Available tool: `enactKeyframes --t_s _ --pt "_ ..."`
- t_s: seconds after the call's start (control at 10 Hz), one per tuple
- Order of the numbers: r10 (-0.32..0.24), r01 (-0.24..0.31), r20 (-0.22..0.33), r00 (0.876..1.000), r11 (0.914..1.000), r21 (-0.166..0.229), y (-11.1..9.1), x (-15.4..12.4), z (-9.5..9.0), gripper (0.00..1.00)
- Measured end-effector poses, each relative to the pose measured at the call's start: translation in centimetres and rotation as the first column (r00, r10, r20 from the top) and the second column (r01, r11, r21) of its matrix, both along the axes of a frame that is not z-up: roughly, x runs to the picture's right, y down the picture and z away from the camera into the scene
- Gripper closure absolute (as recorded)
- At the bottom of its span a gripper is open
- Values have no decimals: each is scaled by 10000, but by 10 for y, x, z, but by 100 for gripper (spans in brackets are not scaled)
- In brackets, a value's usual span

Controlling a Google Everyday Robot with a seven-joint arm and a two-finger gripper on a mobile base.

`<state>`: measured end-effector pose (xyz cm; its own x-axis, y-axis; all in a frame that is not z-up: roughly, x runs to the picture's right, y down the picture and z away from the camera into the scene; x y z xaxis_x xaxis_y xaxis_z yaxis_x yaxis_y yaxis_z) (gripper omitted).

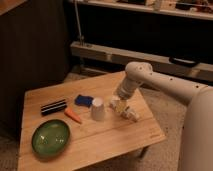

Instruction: Pick up the ceramic cup

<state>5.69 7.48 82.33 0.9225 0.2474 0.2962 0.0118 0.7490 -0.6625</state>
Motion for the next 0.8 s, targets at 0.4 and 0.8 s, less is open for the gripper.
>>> enactKeyframes --t_s 0.4,0.8 --pt "181 -213 779 9968 9990 404 -14 -17 -3 20" --pt "519 -545 1303 9901 9984 163 -8 -27 4 20"
